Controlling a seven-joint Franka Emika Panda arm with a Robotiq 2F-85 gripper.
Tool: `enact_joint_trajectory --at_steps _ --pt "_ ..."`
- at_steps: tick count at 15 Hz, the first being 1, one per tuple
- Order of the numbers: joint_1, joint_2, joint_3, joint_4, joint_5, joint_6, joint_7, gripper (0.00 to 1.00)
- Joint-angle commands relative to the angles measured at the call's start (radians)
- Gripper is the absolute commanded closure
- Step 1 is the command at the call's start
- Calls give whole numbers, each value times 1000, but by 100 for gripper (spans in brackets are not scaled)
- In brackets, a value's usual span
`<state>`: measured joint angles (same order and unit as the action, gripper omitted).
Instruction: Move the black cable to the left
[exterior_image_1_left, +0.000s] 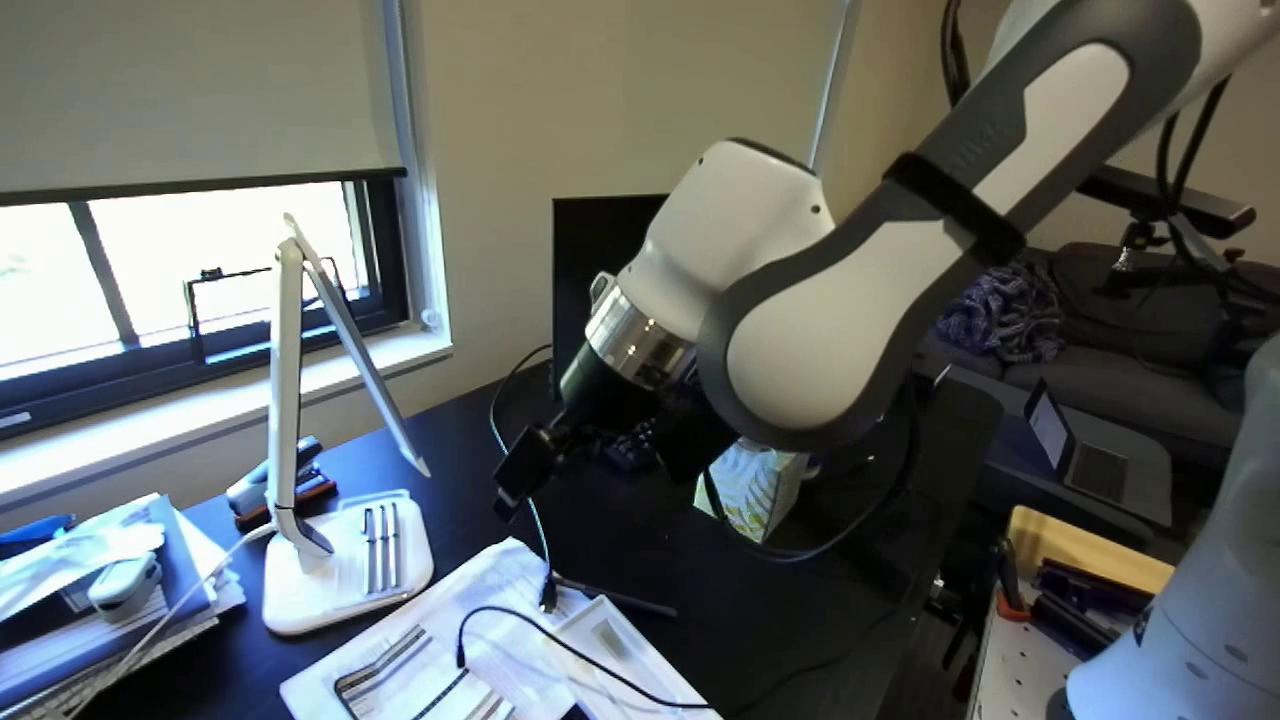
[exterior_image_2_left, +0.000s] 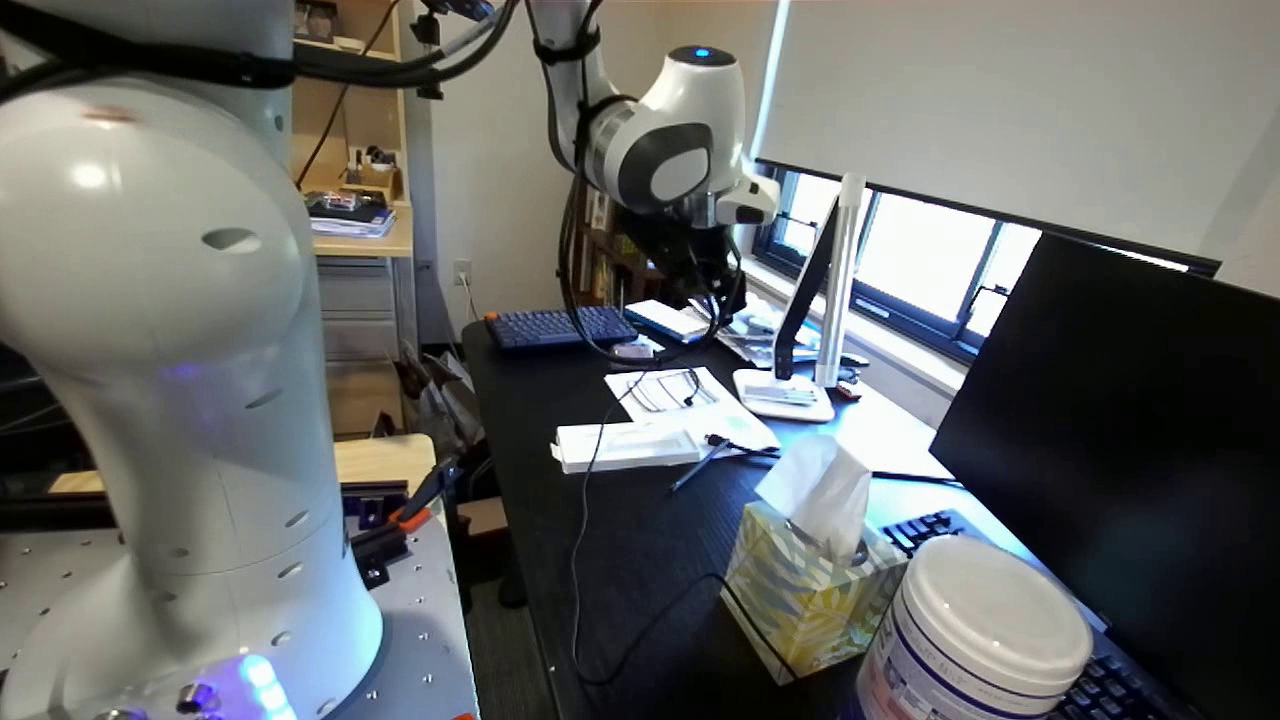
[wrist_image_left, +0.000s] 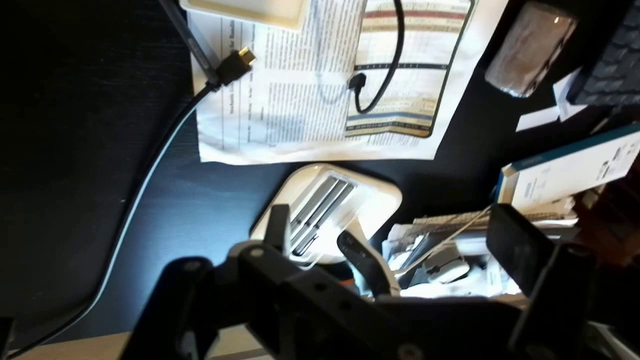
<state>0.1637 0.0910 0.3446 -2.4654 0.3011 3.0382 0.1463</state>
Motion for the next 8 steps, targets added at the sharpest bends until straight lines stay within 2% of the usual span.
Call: enact_joint_trajectory --at_steps 1,4,6,7,8 --pt "-53 -135 -35 -75 61 -43 12 0" --pt "-89 -232 -89 -143 44 -132 25 0" --pt "-82 -283 -116 -155 75 -229 -36 0" --pt "-49 -200 -145 -116 23 -155 11 0" --pt "-50 -227 -153 -126 22 -187 11 0"
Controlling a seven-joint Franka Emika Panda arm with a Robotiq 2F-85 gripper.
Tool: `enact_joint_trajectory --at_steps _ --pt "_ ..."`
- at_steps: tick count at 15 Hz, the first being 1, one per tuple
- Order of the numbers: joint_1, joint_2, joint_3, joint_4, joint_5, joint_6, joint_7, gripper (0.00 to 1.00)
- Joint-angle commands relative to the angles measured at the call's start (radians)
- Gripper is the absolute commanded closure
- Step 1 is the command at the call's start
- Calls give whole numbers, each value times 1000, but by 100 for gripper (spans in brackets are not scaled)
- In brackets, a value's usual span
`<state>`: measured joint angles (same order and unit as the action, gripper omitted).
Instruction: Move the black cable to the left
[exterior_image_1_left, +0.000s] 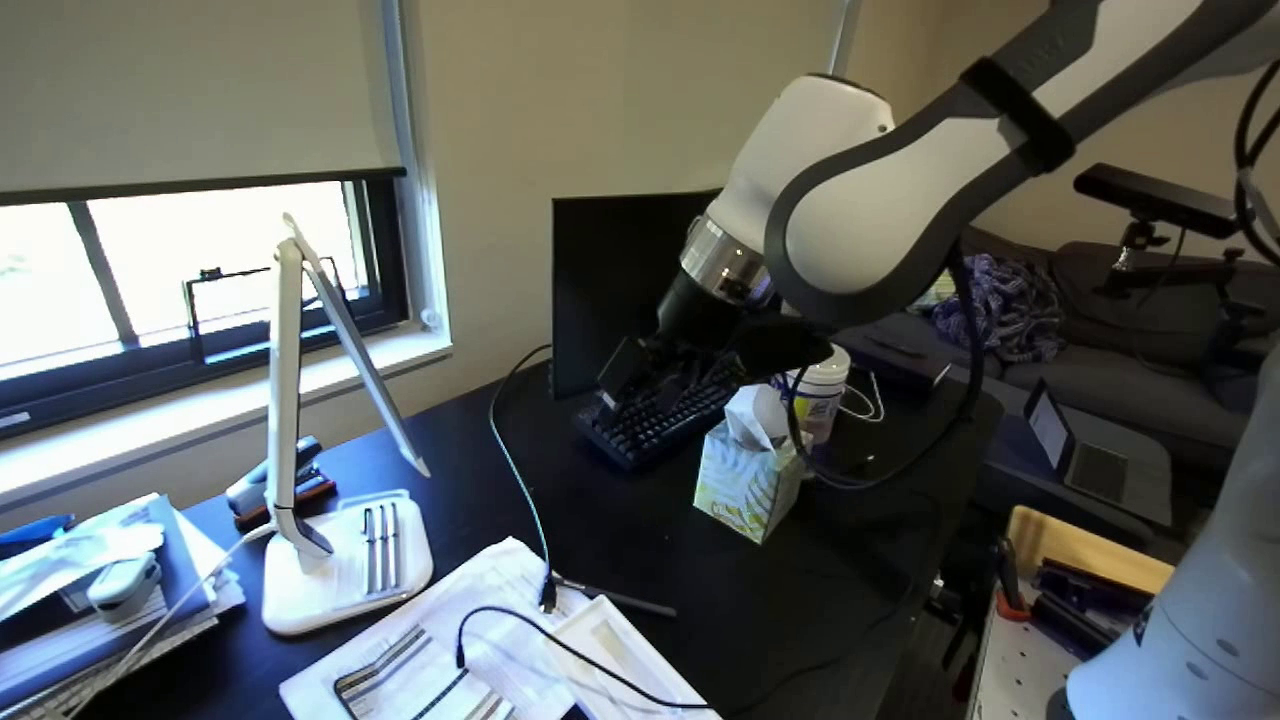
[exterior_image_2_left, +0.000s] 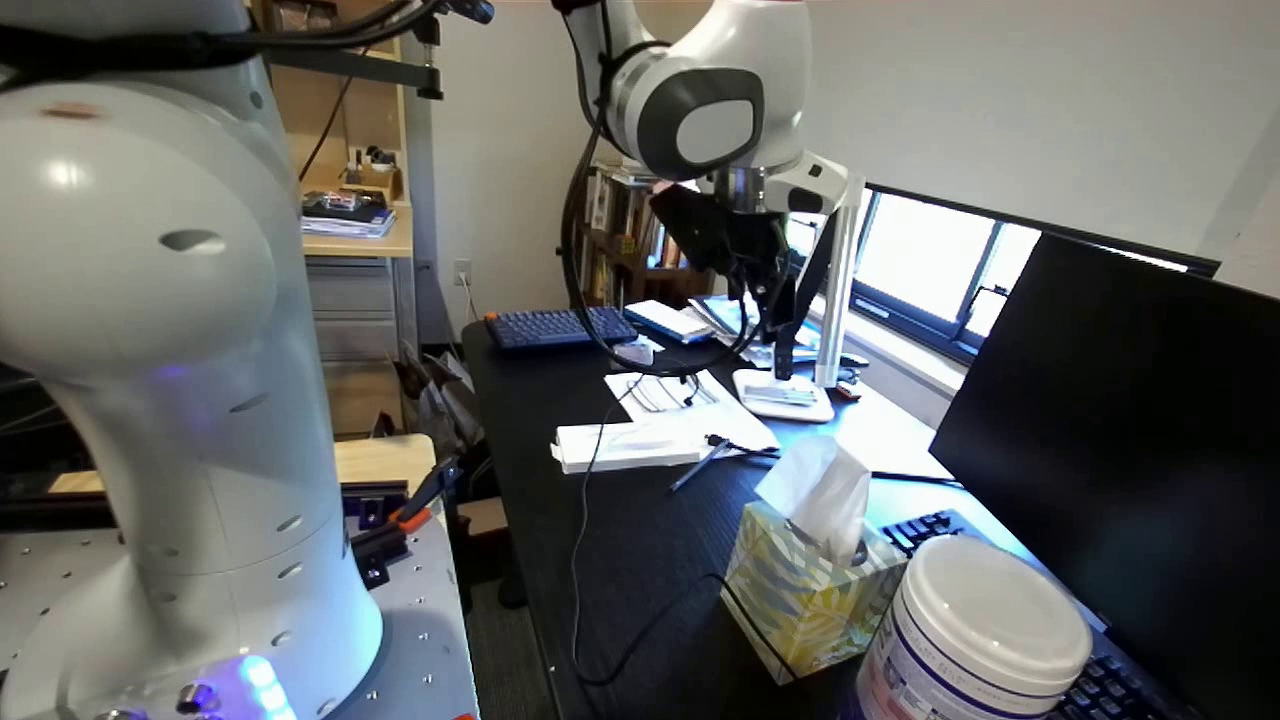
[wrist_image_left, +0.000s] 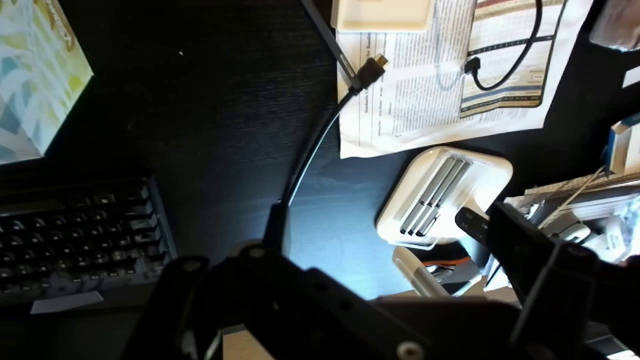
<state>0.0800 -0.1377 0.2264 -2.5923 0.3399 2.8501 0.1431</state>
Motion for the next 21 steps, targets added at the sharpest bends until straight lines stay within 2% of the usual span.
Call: enact_joint_trajectory --at_steps 1,6,10,13,14,18,21 --pt "33 -17 -36 -6 -17 -14 14 0" --pt "46 -40 -38 -30 -19 -19 -6 0" --pt "63 -107 -78 -159 -26 -48 -39 0" --pt "87 -187 -128 -281 -11 -74 -120 0" --pt "67 -124 -143 -192 -53 -122 -122 0" --pt "41 -206 -203 -193 -104 -214 -160 0" --pt "-6 -256 -245 -200 -152 -295 -161 0"
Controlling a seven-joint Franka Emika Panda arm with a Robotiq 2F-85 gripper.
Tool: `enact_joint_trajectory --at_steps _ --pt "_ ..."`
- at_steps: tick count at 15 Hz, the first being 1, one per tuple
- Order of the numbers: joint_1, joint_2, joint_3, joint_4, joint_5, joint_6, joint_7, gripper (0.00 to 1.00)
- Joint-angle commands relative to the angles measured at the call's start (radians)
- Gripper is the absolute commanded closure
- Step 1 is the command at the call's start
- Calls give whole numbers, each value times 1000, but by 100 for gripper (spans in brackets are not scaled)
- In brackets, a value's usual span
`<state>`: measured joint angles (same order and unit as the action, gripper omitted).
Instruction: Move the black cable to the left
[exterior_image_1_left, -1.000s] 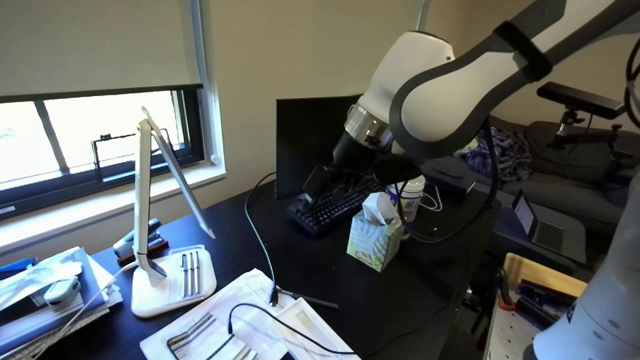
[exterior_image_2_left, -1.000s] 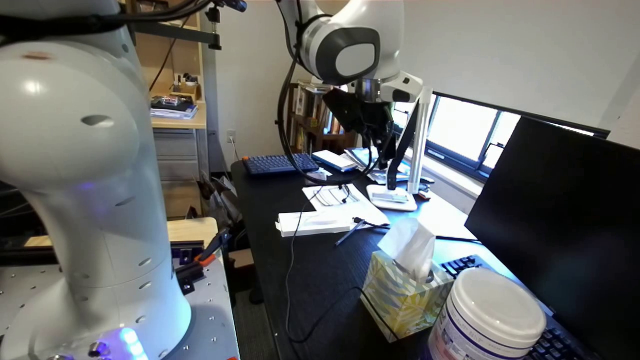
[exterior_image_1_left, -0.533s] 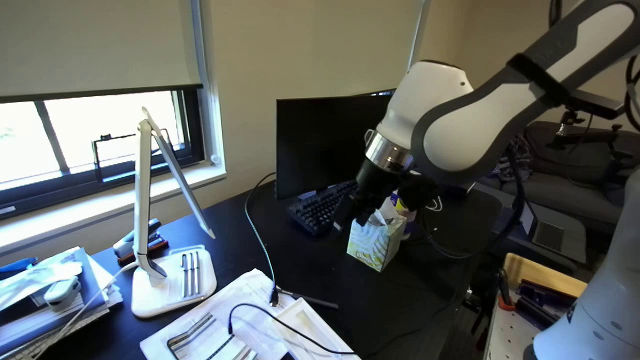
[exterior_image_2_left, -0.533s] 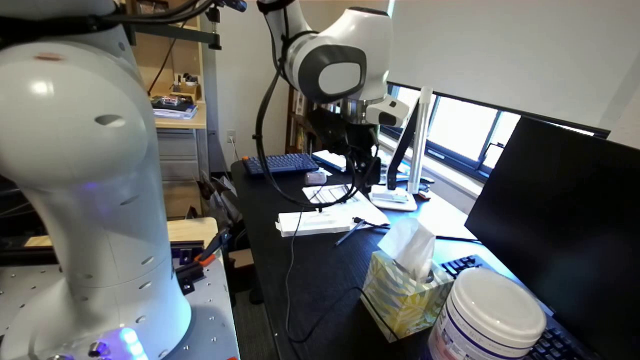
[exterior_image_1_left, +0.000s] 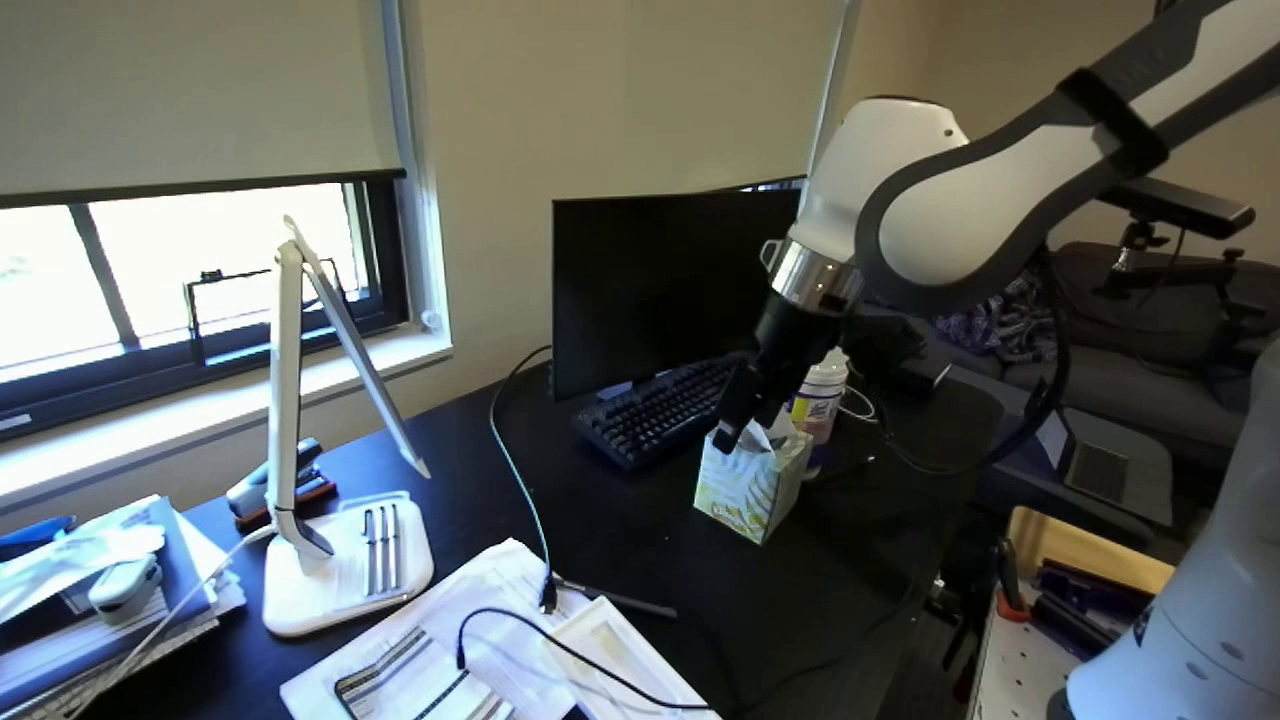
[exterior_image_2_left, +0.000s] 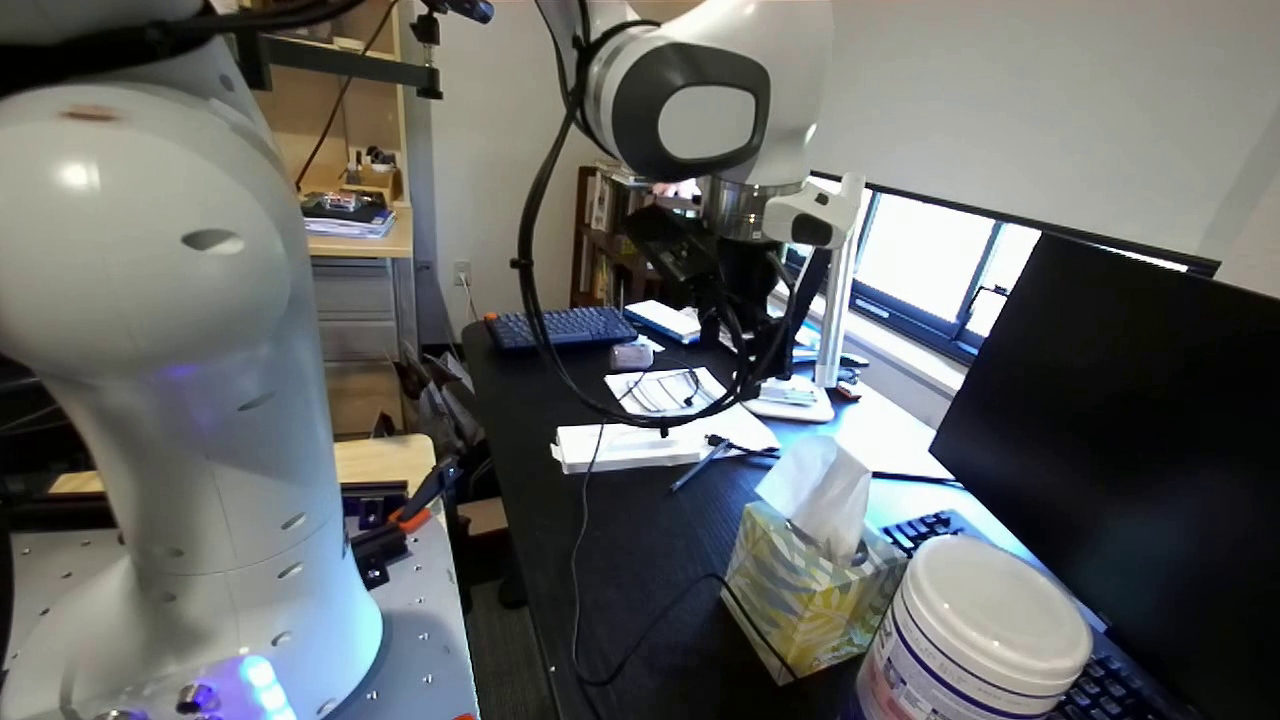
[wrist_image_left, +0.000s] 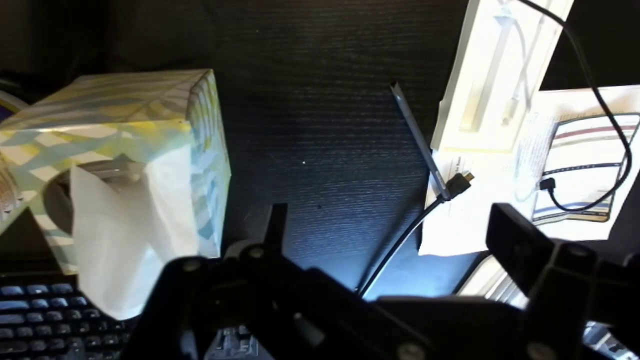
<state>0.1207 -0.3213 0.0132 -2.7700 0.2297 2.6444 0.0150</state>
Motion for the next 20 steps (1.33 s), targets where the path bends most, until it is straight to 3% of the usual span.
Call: enact_joint_trajectory --at_steps 1,3,4,12,20 --pt "-67 -85 -44 -25 -65 -129 -40 0" --pt "-57 -91 -79 -3 -27 -108 -82 0" --pt "-60 -60 -57 1 -43 -110 -44 0" --pt "-67 -95 -91 -29 -46 -149 -81 0" --pt "-172 -16 -139 -9 -165 -207 -131 0"
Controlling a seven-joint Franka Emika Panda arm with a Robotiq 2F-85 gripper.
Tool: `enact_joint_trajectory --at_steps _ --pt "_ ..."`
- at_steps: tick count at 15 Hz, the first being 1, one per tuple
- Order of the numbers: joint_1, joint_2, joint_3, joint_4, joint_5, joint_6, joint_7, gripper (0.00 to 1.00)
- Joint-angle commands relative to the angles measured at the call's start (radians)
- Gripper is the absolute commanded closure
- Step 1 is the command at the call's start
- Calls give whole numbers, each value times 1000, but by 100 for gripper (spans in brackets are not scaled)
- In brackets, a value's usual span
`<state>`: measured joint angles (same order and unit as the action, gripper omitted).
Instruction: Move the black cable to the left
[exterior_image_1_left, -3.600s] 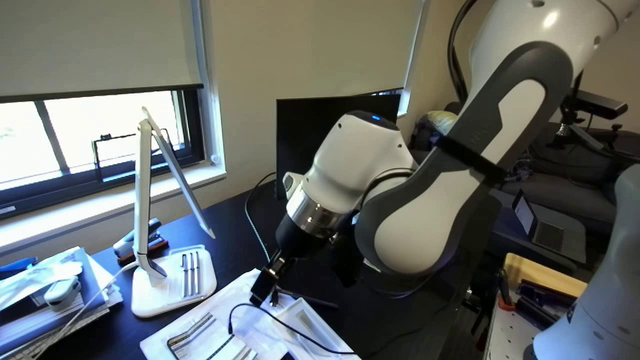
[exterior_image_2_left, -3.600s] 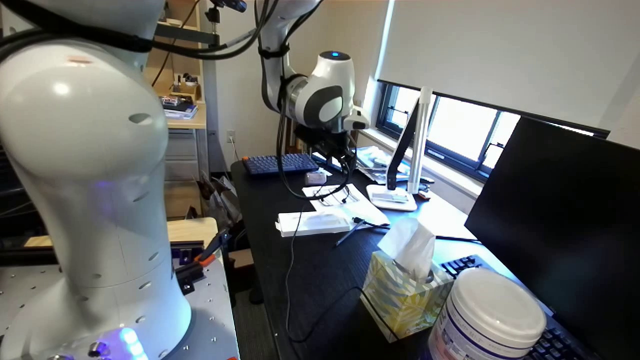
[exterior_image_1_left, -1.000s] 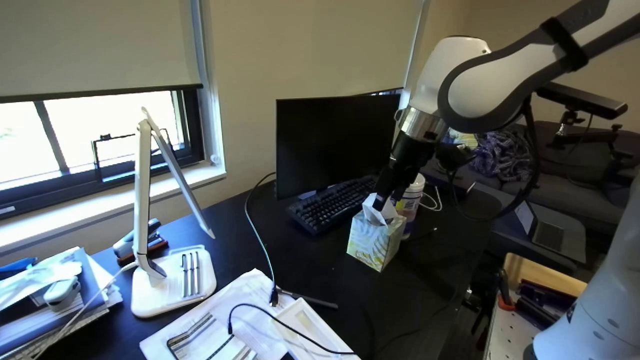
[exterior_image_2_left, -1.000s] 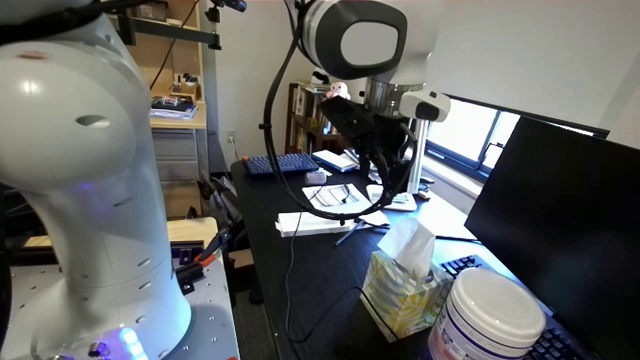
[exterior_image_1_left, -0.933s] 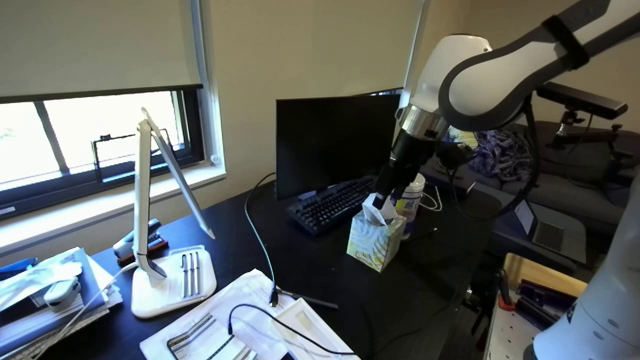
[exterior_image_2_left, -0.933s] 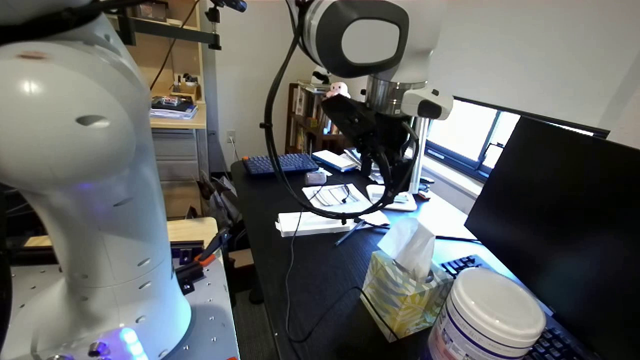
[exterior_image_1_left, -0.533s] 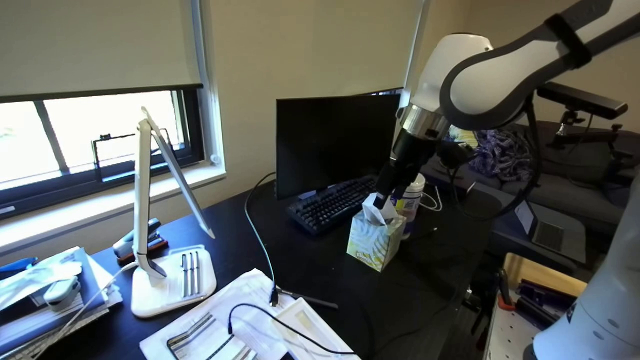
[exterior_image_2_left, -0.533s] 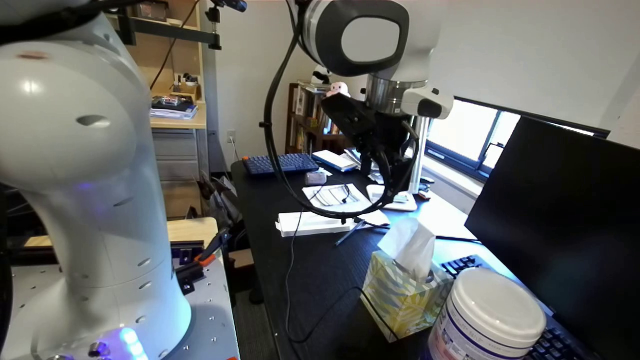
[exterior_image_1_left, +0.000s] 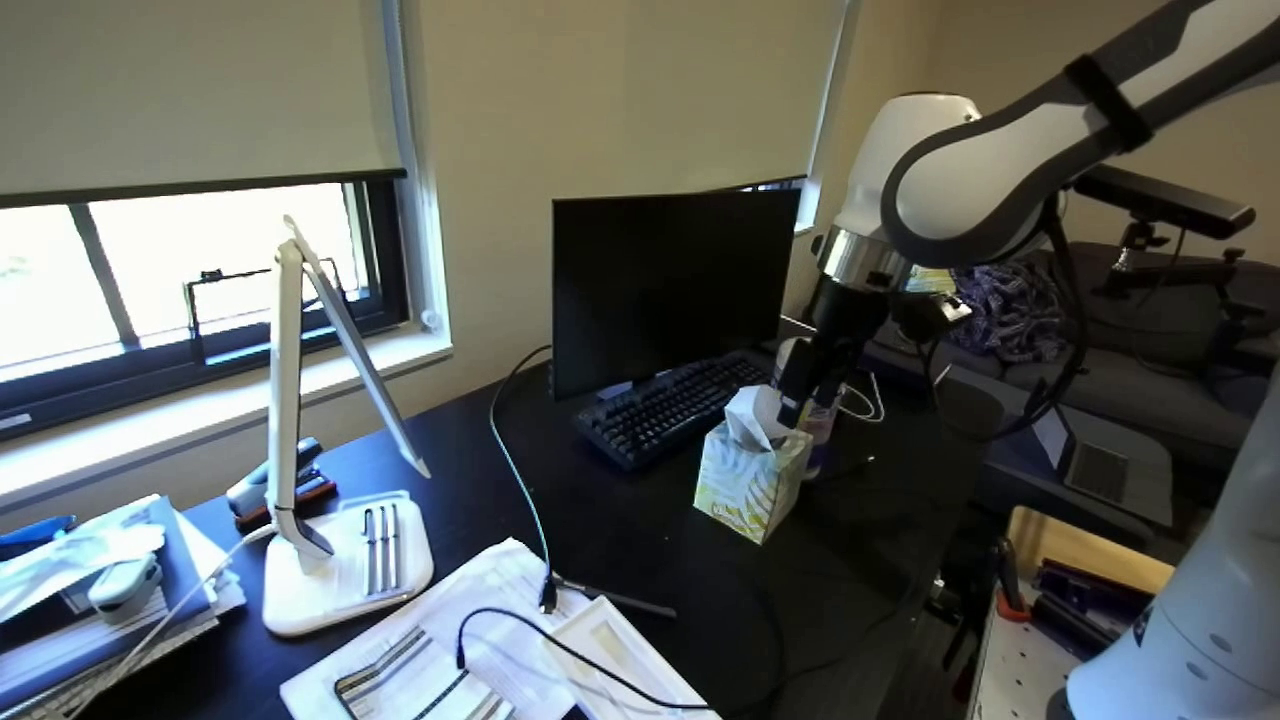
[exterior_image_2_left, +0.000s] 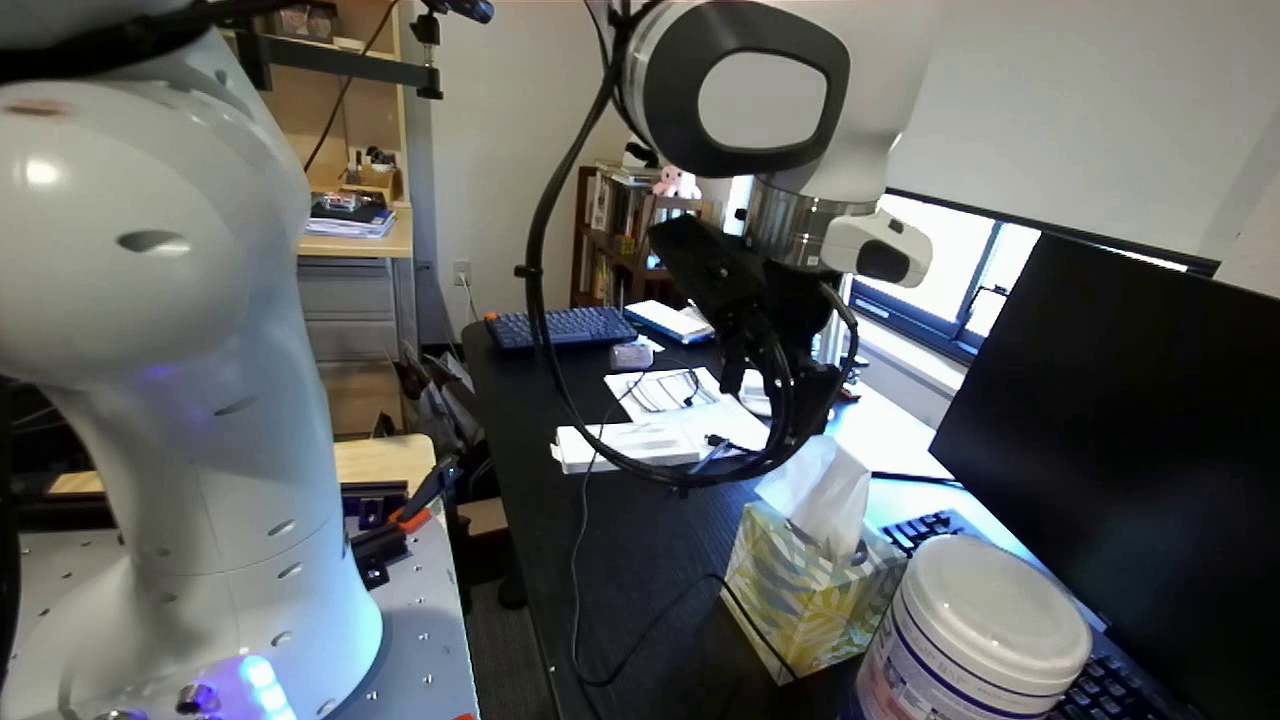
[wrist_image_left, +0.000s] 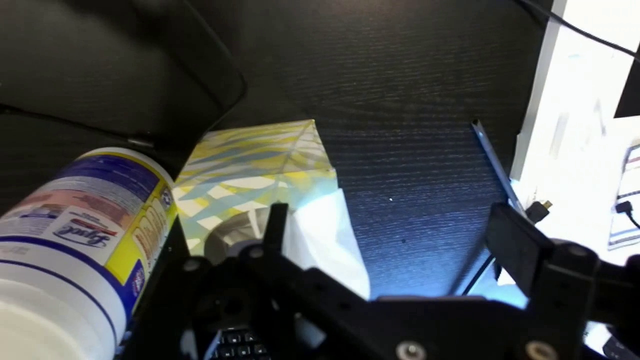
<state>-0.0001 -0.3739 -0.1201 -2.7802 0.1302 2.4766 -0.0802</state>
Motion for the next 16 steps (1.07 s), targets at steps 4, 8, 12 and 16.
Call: enact_joint_trajectory --at_steps 4,8,12,16 --pt "-122 110 -10 -1 -199 -63 -17 0" --pt "-150 210 -19 -2 -282 -39 -18 0" --pt "-136 302 -37 -2 -258 -2 -80 0" --pt "-136 366 -34 -1 -251 36 -140 9"
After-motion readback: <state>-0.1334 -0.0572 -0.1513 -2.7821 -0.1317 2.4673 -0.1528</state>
